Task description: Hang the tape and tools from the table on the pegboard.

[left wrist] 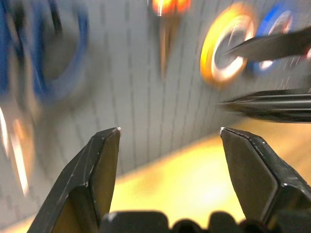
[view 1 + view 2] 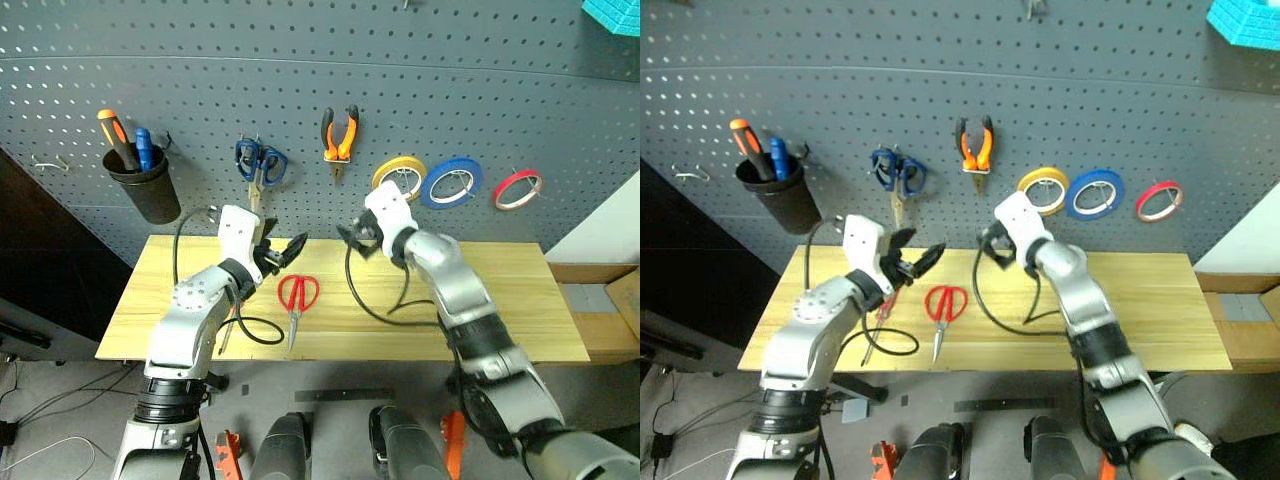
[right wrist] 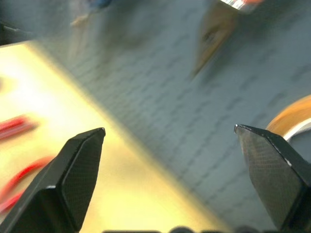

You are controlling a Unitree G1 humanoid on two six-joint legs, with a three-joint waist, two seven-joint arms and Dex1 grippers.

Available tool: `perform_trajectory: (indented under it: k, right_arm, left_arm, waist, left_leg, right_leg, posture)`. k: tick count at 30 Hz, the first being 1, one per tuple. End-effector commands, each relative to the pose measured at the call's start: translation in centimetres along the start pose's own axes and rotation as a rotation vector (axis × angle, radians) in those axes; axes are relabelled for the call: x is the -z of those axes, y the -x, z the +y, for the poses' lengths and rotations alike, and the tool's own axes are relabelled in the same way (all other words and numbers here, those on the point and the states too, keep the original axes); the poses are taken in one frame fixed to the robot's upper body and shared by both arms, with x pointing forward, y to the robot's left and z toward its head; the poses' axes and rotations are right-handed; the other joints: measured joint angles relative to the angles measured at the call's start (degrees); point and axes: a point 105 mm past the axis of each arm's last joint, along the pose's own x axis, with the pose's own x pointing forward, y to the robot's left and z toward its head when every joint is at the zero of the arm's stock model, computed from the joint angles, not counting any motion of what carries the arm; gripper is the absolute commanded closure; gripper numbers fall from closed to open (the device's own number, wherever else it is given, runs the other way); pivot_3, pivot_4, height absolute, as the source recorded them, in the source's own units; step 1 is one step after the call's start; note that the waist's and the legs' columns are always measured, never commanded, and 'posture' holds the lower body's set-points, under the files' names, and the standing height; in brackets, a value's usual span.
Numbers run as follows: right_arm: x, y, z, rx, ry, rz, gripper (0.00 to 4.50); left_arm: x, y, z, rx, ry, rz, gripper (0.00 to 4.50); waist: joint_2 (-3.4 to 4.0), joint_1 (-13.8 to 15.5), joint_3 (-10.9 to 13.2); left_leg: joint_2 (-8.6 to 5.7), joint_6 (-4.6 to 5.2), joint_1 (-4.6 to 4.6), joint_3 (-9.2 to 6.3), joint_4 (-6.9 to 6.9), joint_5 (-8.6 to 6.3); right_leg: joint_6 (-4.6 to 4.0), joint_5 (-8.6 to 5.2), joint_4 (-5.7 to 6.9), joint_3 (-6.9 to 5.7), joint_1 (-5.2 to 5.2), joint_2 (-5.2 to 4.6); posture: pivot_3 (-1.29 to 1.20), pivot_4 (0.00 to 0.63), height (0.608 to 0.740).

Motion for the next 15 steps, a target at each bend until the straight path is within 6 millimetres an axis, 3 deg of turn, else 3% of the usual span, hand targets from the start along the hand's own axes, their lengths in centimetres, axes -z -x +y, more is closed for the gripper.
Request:
perform_trajectory:
  k: [1, 6, 9, 15]
  right_arm:
    - [-1.5, 3.5, 4.3, -0.235, -0.022, -0.001, 0.07]
    - [0.6, 5.8, 6.9, -0.335, -0.082, 0.121, 0.07]
    - [0.5, 5.8, 7.1, -0.336, -0.096, 0.135, 0.07]
    - [0.6, 5.9, 7.0, -0.329, -0.104, 0.157, 0.07]
  left_arm:
    - [3.7, 0.7, -0.4, -0.056, 0.044, 0.195, 0.98]
    - [9.1, 1.0, -2.0, -0.085, 0.07, 0.483, 0.98]
    - [10.5, 0.6, -2.6, -0.108, 0.093, 0.552, 0.98]
    - [12.2, -0.6, -2.1, -0.225, 0.106, 0.625, 0.98]
  waist:
    - [0.0, -0.3, 0.0]
    - [0.0, -0.6, 0.0]
    - [0.0, -0.9, 0.0]
    - [0.0, -0.9, 0.0]
  left_leg:
    - [0.0, 0.0, 0.05, -0.01, 0.0, 0.0]
    - [0.18, 0.0, 0.35, 0.07, 0.09, 0.0]
    - [0.26, 0.0, 0.36, 0.17, 0.22, 0.01]
    - [0.25, -0.02, 0.26, 0.21, 0.24, 0.0]
  right_leg:
    - [0.01, 0.0, 0.01, 0.0, 0.04, 0.0]
    - [0.28, -0.24, 0.0, -0.02, 0.33, 0.21]
    - [-0.08, -0.37, 0.04, -0.02, 0.32, 0.26]
    - [0.2, -0.2, -0.01, -0.03, 0.3, 0.28]
  posture:
    - [-0.03, 0.155, 0.74]
    - [-0.06, 0.17, 0.74]
    - [-0.07, 0.173, 0.74]
    - [-0.08, 0.177, 0.74]
